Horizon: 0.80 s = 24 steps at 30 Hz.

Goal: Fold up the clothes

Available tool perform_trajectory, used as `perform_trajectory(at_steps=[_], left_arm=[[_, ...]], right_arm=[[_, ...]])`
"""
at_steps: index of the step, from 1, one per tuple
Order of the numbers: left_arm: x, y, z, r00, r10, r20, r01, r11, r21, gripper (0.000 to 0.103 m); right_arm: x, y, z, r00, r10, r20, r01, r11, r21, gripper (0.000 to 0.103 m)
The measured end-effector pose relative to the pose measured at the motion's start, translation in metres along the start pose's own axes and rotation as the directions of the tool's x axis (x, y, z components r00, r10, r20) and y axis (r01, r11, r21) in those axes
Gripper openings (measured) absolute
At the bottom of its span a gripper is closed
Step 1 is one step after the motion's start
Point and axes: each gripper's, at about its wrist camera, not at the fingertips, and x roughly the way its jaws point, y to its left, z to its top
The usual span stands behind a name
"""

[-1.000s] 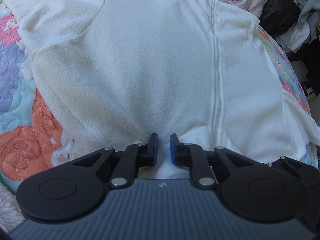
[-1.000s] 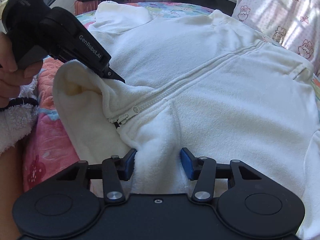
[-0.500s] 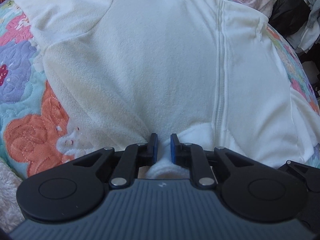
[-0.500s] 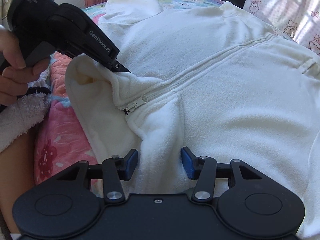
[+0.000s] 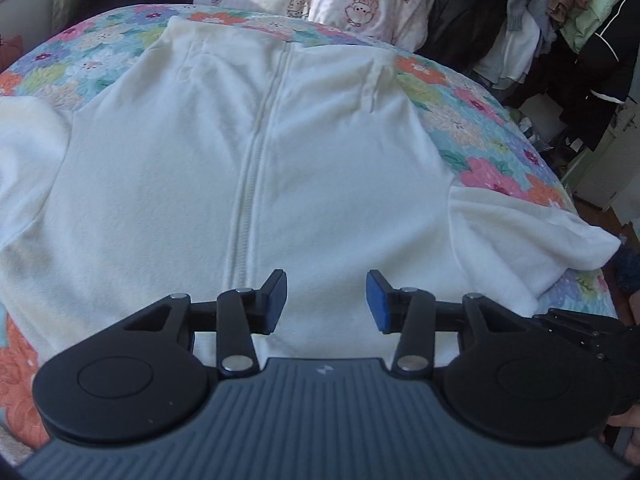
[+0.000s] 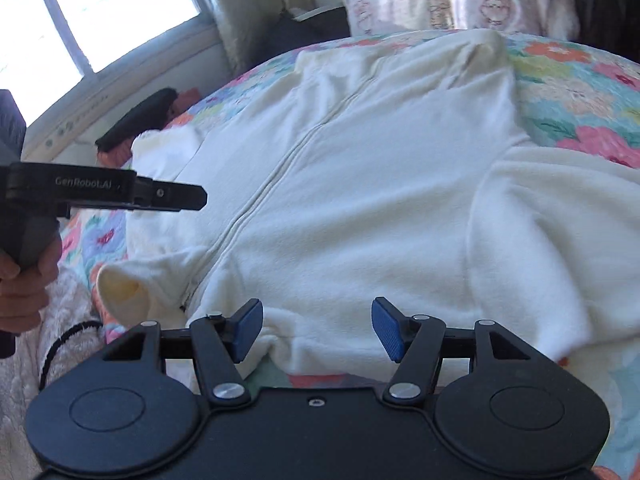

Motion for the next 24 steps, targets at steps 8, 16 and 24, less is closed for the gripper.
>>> perform_trajectory(at_steps=[8,16,24], left_arm=[[0.061,-0.071,-0.010,0.985,-0.124,-0.119,0.141,0.979,0.148,0.043],[0.093,-0.121,-0.023,0.950,-0.235,-0.207,0.276,0.941,0.196,0.047],[0.131,-0.155,-0.021,0.919,-0.308,-0.244,0.341,0.935,0.103,0.047]], right_arm=[[-0.061,-0.130,-0.013,0.957,-0.231,0.177,0.147,0.908,0.393,0.067],[-0.109,-0.210,-0.038,0.882,-0.417,0.221,0.202,0.757,0.622,0.067],[-0.134,-0.259,-0.025,0.812,-0.503,0.298,0.163,0.684,0.711,0.071]])
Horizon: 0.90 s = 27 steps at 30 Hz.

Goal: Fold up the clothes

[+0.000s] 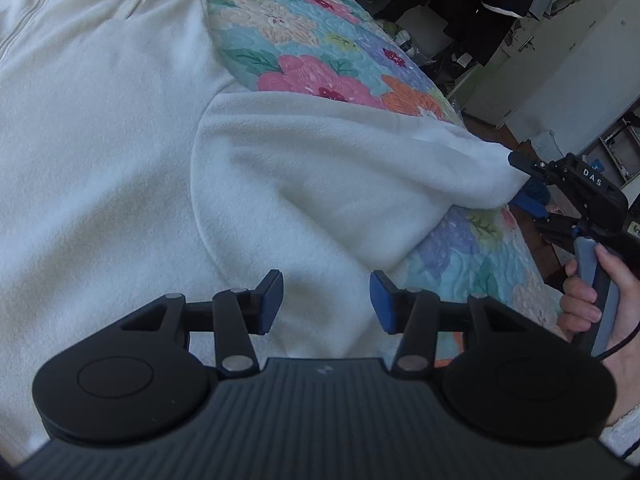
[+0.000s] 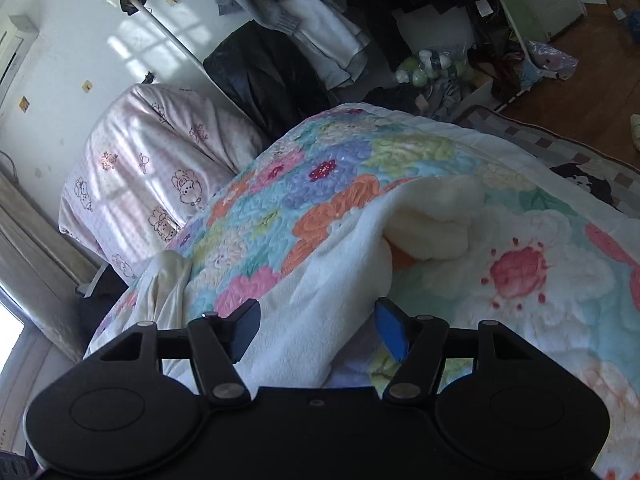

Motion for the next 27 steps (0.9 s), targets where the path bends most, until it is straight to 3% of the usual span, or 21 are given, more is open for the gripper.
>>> perform_trajectory(at_steps=[3,5,7,8,10,11,13,14,16,18,21,23,27], left_arm=[[0.020,0.006,-0.002,0.998,0.018,-0.060,-0.020,0.999,-0.032,0.047],[0.022,0.016,-0.007,0.998,-0.013,-0.057,0.009,0.997,-0.073,0.047],[0.017,0.029,-0.007,0.997,-0.058,-0.059,0.050,0.990,-0.133,0.047],[0.015,0.035,-0.007,0.995,-0.081,-0.059,0.070,0.984,-0.163,0.047],[0.010,0.046,-0.007,0.993,-0.107,-0.057,0.093,0.973,-0.211,0.047],[0.009,0.050,-0.008,0.994,-0.090,-0.057,0.076,0.974,-0.213,0.045],[0.009,0.058,-0.010,0.996,-0.068,-0.056,0.054,0.974,-0.221,0.035],[0.008,0.062,-0.013,0.996,-0.077,-0.046,0.064,0.969,-0.240,0.035],[0.009,0.063,-0.015,0.996,-0.080,-0.033,0.069,0.967,-0.243,0.035],[0.010,0.058,-0.015,0.997,-0.062,-0.038,0.052,0.973,-0.227,0.035],[0.007,0.048,-0.012,0.998,-0.026,-0.050,0.017,0.984,-0.176,0.035],[-0.002,0.044,-0.012,0.999,-0.013,-0.034,0.007,0.988,-0.154,0.036],[-0.033,0.042,-0.012,0.999,0.010,0.044,-0.006,0.995,-0.100,0.050]], right_arm=[[0.014,-0.010,0.016,1.000,-0.007,0.007,0.006,0.999,0.046,0.075],[0.026,-0.019,0.023,1.000,-0.022,0.012,0.021,0.996,0.090,0.087],[0.040,-0.031,0.027,0.998,-0.061,0.007,0.060,0.989,0.135,0.087],[0.048,-0.033,0.031,0.996,-0.084,-0.001,0.084,0.989,0.121,0.085],[0.060,-0.033,0.043,0.992,-0.125,-0.001,0.125,0.992,0.029,0.048],[0.060,-0.031,0.049,0.992,-0.127,0.012,0.127,0.992,-0.024,0.020],[0.049,-0.019,0.067,0.985,-0.131,0.116,0.151,0.972,-0.182,0.010],[0.041,-0.012,0.075,0.970,-0.162,0.184,0.206,0.945,-0.254,0.006],[0.034,-0.014,0.092,0.958,-0.175,0.226,0.234,0.934,-0.268,0.006],[0.039,-0.021,0.100,0.965,-0.184,0.188,0.227,0.943,-0.243,0.006],[0.043,-0.004,0.093,0.960,-0.201,0.193,0.258,0.903,-0.343,0.005],[0.039,0.007,0.092,0.966,-0.163,0.201,0.222,0.920,-0.323,0.006],[0.033,0.045,0.094,0.980,-0.062,0.191,0.123,0.937,-0.326,0.007]])
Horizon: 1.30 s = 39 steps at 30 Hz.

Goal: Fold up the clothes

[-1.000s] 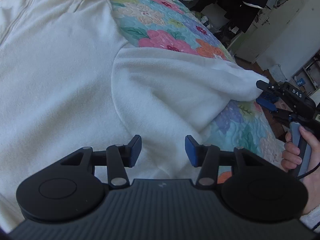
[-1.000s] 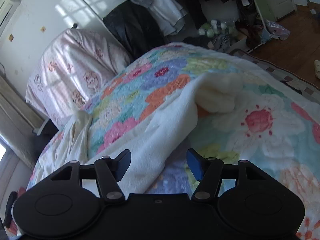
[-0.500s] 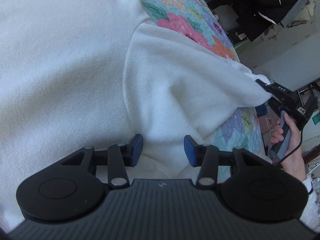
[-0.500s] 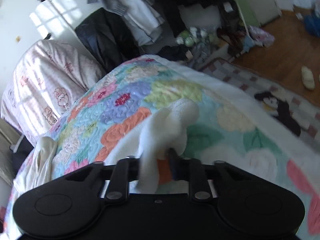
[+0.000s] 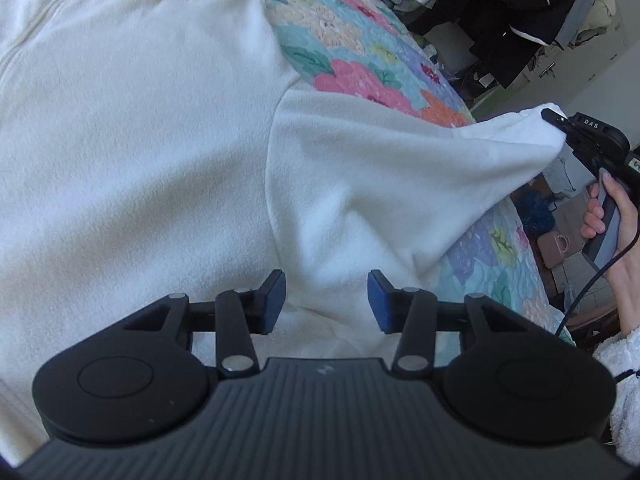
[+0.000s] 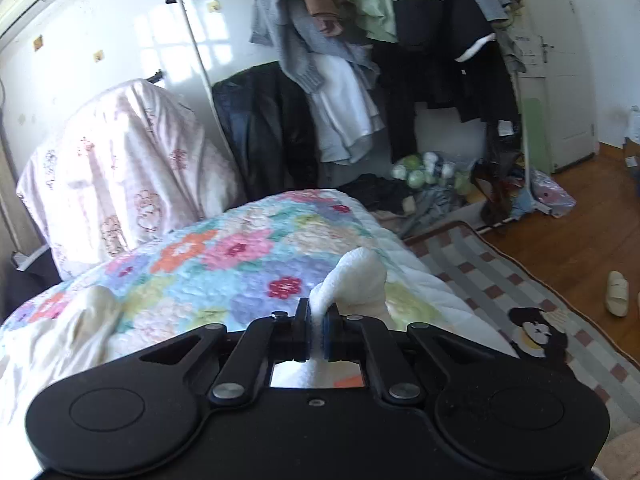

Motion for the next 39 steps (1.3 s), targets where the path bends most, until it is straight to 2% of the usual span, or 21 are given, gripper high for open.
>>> perform_trajectory(at_steps=[3,5,9,11,15,17,19,20,22,24,25,26,28,30,31,33,35,36,39], left_arm=[[-0.036,0.010,0.008,0.995,0.065,0.078,-0.070,0.995,0.067,0.053],[-0.065,0.025,0.016,0.985,0.095,0.141,-0.107,0.991,0.077,0.055],[-0.119,0.069,0.025,0.967,0.100,0.235,-0.099,0.995,-0.015,0.059],[-0.138,0.088,0.023,0.953,0.128,0.273,-0.118,0.992,-0.052,0.059],[-0.169,0.122,0.009,0.917,0.148,0.371,-0.118,0.988,-0.103,0.059],[-0.182,0.140,0.008,0.892,0.178,0.416,-0.138,0.983,-0.124,0.059],[-0.194,0.157,0.012,0.872,0.234,0.430,-0.178,0.970,-0.168,0.059],[-0.199,0.164,0.013,0.865,0.238,0.442,-0.170,0.967,-0.188,0.059],[-0.204,0.179,0.009,0.859,0.204,0.469,-0.105,0.968,-0.228,0.059],[-0.205,0.193,0.002,0.858,0.176,0.482,-0.042,0.960,-0.276,0.059],[-0.203,0.199,-0.002,0.861,0.183,0.473,-0.040,0.954,-0.297,0.059],[-0.200,0.204,-0.005,0.865,0.191,0.464,-0.039,0.948,-0.317,0.059],[-0.195,0.208,-0.011,0.873,0.221,0.436,-0.071,0.940,-0.334,0.059],[-0.193,0.212,-0.014,0.879,0.233,0.416,-0.084,0.935,-0.346,0.059],[-0.193,0.214,-0.015,0.882,0.234,0.410,-0.083,0.932,-0.352,0.059],[-0.194,0.214,-0.015,0.878,0.231,0.419,-0.078,0.934,-0.350,0.059],[-0.193,0.211,-0.013,0.876,0.238,0.420,-0.092,0.936,-0.339,0.059],[-0.192,0.209,-0.014,0.876,0.247,0.415,-0.109,0.939,-0.327,0.060],[-0.182,0.201,-0.011,0.882,0.276,0.381,-0.172,0.943,-0.284,0.065]], right_arm=[[-0.007,0.039,0.006,0.991,0.132,-0.026,-0.133,0.990,-0.048,0.007],[-0.011,0.069,0.004,0.981,0.186,-0.062,-0.191,0.979,-0.073,0.007],[-0.027,0.138,-0.001,0.952,0.288,-0.107,-0.301,0.945,-0.130,0.007],[-0.038,0.174,-0.007,0.922,0.367,-0.123,-0.382,0.914,-0.137,0.007],[-0.053,0.249,-0.025,0.842,0.511,-0.175,-0.533,0.839,-0.113,0.007],[-0.053,0.286,-0.035,0.796,0.555,-0.243,-0.589,0.802,-0.096,0.007],[-0.052,0.327,-0.048,0.750,0.586,-0.308,-0.634,0.770,-0.078,0.007],[-0.053,0.343,-0.052,0.725,0.603,-0.332,-0.658,0.750,-0.074,0.007],[-0.054,0.372,-0.060,0.678,0.632,-0.376,-0.700,0.711,-0.068,0.008],[-0.059,0.400,-0.073,0.610,0.661,-0.437,-0.760,0.645,-0.084,0.019],[-0.061,0.411,-0.080,0.575,0.672,-0.467,-0.787,0.610,-0.092,0.026],[-0.066,0.410,-0.086,0.558,0.677,-0.479,-0.801,0.590,-0.100,0.040],[-0.075,0.407,-0.099,0.527,0.686,-0.502,-0.826,0.552,-0.112,0.044],[-0.080,0.384,-0.106,0.560,0.677,-0.478,-0.797,0.598,-0.086,0.053],[-0.081,0.366,-0.110,0.587,0.664,-0.463,-0.768,0.638,-0.059,0.054],[-0.081,0.329,-0.117,0.674,0.599,-0.432,-0.680,0.732,-0.045,0.055],[-0.083,0.289,-0.127,0.772,0.491,-0.404,-0.566,0.820,-0.085,0.055],[-0.083,0.276,-0.131,0.801,0.447,-0.398,-0.524,0.845,-0.105,0.055],[-0.087,0.229,-0.144,0.849,0.336,-0.407,-0.410,0.906,-0.107,0.055]])
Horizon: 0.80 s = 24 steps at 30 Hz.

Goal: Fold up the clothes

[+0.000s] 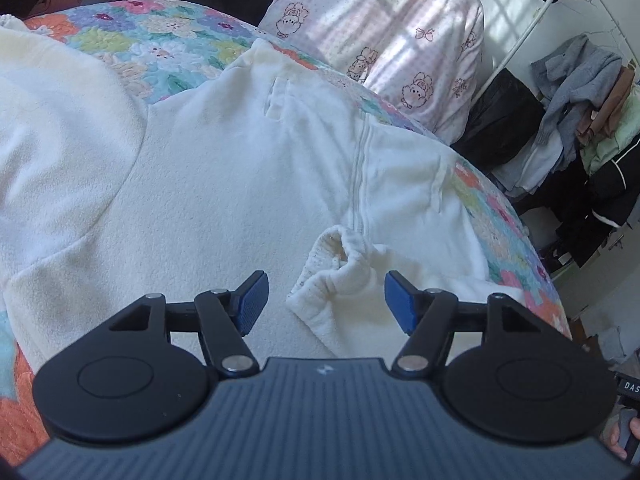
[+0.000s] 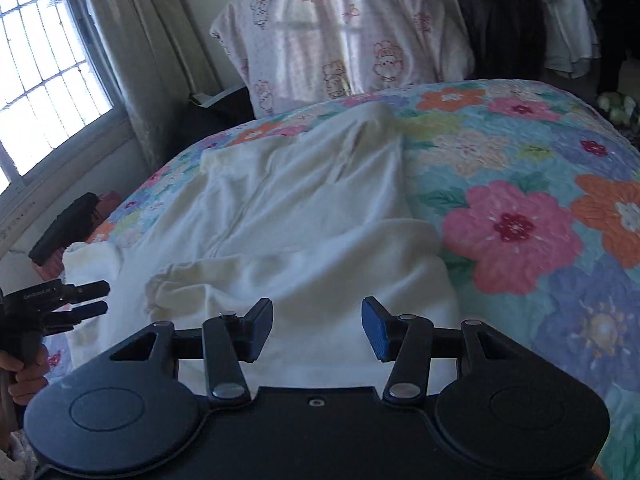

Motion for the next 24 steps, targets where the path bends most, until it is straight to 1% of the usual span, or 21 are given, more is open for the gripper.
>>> perform_trajectory(at_steps=[1,3,5,7,8,9,10,11,13,15,16,17,18,19,21,22,23,24], left_arm=[[0.007,-0.004,-0.001,1.000,0.015,-0.013,-0.015,0.999,0.029,0.066],[0.024,-0.015,0.000,0.997,0.064,-0.043,-0.059,0.992,0.107,0.071],[0.042,-0.021,0.005,0.993,0.081,-0.081,-0.068,0.987,0.148,0.074],[0.058,-0.027,0.010,0.988,0.092,-0.121,-0.069,0.980,0.186,0.077],[0.064,-0.029,0.013,0.986,0.097,-0.136,-0.068,0.976,0.206,0.078],[0.071,-0.031,0.015,0.983,0.102,-0.150,-0.066,0.972,0.227,0.083],[0.076,-0.033,0.015,0.982,0.098,-0.162,-0.054,0.965,0.256,0.086],[0.082,-0.036,0.013,0.979,0.111,-0.169,-0.058,0.956,0.288,0.086],[0.088,-0.038,0.008,0.979,0.122,-0.161,-0.066,0.946,0.316,0.086],[0.088,-0.037,0.002,0.984,0.108,-0.141,-0.059,0.948,0.314,0.086],[0.088,-0.036,0.001,0.985,0.093,-0.143,-0.047,0.954,0.296,0.073],[0.088,-0.034,0.000,0.986,0.078,-0.144,-0.036,0.960,0.278,0.055],[0.088,-0.033,0.000,0.987,0.063,-0.146,-0.024,0.966,0.259,0.030],[0.086,-0.035,0.000,0.989,0.057,-0.137,-0.019,0.965,0.261,0.029],[0.074,-0.044,0.000,0.998,0.044,-0.046,-0.027,0.950,0.310,0.029],[0.067,-0.052,0.000,0.999,0.049,0.003,-0.047,0.933,0.356,0.029],[0.058,-0.063,0.001,0.996,0.075,0.056,-0.092,0.910,0.405,0.029],[0.052,-0.068,0.003,0.992,0.084,0.089,-0.114,0.902,0.417,0.029]], right_arm=[[-0.004,-0.013,-0.008,0.999,-0.038,-0.009,0.038,0.999,0.017,0.055],[-0.006,-0.033,-0.021,0.996,-0.070,-0.045,0.073,0.996,0.056,0.055],[-0.006,-0.040,-0.029,0.991,-0.108,-0.075,0.111,0.993,0.039,0.055],[-0.002,-0.040,-0.036,0.983,-0.148,-0.106,0.148,0.989,-0.005,0.056],[-0.001,-0.040,-0.039,0.982,-0.150,-0.116,0.149,0.989,-0.017,0.057],[0.000,-0.040,-0.043,0.980,-0.151,-0.126,0.149,0.988,-0.028,0.061],[0.001,-0.041,-0.045,0.982,-0.133,-0.134,0.130,0.991,-0.028,0.063],[0.002,-0.042,-0.048,0.984,-0.114,-0.137,0.113,0.993,-0.022,0.065],[0.009,-0.047,-0.051,0.986,-0.085,-0.142,0.089,0.996,0.022,0.065],[0.020,-0.054,-0.057,0.986,-0.052,-0.158,0.067,0.994,0.091,0.066],[0.026,-0.058,-0.060,0.984,-0.044,-0.171,0.066,0.990,0.127,0.066],[0.030,-0.060,-0.063,0.984,-0.041,-0.175,0.069,0.986,0.154,0.066],[0.031,-0.061,-0.066,0.986,-0.039,-0.165,0.067,0.983,0.171,0.067],[0.033,-0.061,-0.069,0.987,-0.037,-0.155,0.066,0.980,0.187,0.068],[0.034,-0.058,-0.071,0.991,-0.031,-0.130,0.056,0.979,0.196,0.071],[0.035,-0.056,-0.071,0.993,-0.027,-0.114,0.048,0.982,0.184,0.071],[0.036,-0.053,-0.071,0.995,-0.025,-0.099,0.041,0.984,0.172,0.071],[0.039,-0.051,-0.072,0.995,-0.038,-0.091,0.051,0.988,0.149,0.071]])
